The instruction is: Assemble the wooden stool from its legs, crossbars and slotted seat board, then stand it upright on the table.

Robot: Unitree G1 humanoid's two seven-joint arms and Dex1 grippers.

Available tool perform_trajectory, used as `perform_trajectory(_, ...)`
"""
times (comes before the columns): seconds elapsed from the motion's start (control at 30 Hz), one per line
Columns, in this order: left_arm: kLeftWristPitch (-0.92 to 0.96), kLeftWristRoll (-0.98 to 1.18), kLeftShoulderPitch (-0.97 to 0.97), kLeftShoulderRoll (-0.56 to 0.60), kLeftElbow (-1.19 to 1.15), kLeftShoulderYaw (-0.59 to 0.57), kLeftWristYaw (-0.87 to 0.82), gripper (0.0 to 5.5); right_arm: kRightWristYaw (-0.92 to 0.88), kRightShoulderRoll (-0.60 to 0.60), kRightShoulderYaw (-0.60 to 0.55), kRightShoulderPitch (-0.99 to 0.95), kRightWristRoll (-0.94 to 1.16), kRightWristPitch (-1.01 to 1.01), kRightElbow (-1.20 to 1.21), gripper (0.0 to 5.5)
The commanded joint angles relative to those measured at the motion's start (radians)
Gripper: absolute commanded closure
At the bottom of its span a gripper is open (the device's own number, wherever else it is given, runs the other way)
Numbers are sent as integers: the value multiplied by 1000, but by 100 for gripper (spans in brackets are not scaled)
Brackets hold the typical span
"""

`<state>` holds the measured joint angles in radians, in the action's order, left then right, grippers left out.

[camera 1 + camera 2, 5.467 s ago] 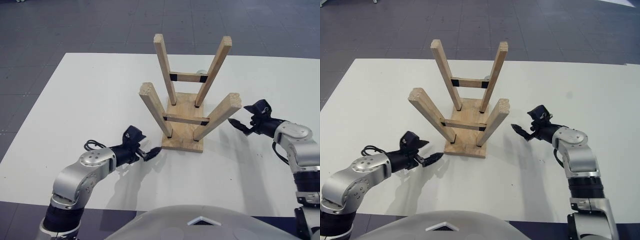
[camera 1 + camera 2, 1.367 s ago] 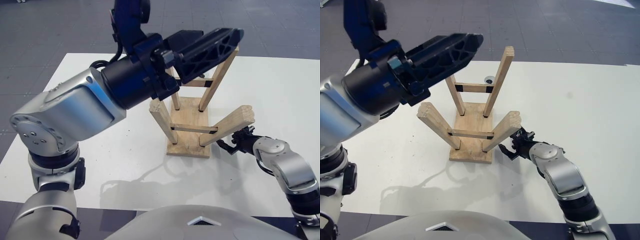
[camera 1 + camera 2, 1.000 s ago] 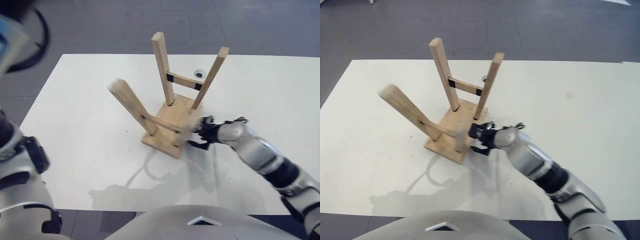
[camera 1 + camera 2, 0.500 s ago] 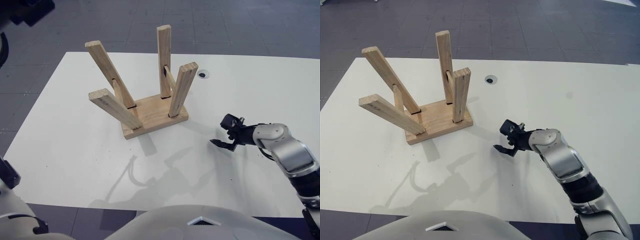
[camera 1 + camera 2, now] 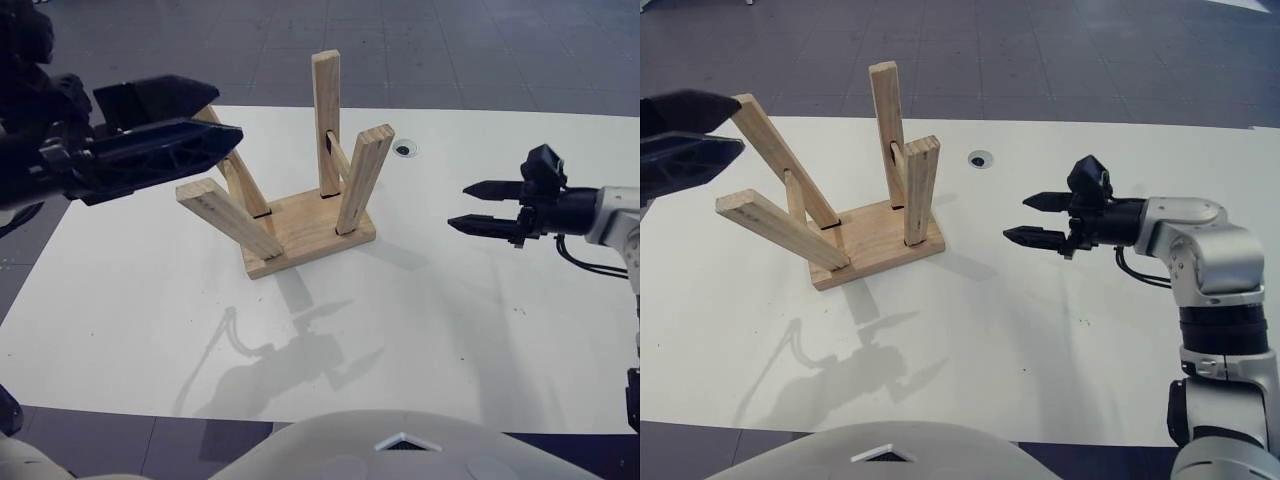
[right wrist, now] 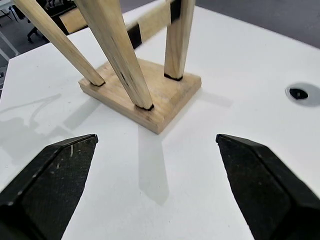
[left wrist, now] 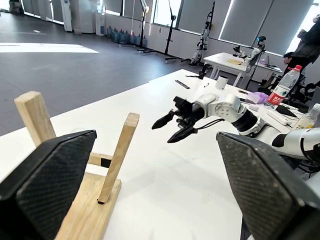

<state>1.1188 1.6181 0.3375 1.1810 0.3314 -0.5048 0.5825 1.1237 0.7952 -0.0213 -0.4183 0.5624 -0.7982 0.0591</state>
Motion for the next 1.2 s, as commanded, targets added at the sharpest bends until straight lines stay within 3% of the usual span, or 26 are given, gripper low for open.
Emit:
perform_trajectory(0.03, -9, -116, -29, -4, -27, 40, 107, 103, 4, -11, -44, -61, 100, -81, 52, 112)
perform_trajectory(0.3, -20, -272, -57, -1, -78, 82, 294, 103, 24, -60, 15, -221, 111, -71, -14, 112)
perform_trajectory(0.63, -57, -447, -71, -36, -102, 168, 396, 103, 83, -174, 127, -375, 37, 27, -170, 112)
perform_trajectory(1.2, -105, -621, -25, -86, -144, 286, 476, 103, 115, -316, 211, -432, -29, 93, -213, 112)
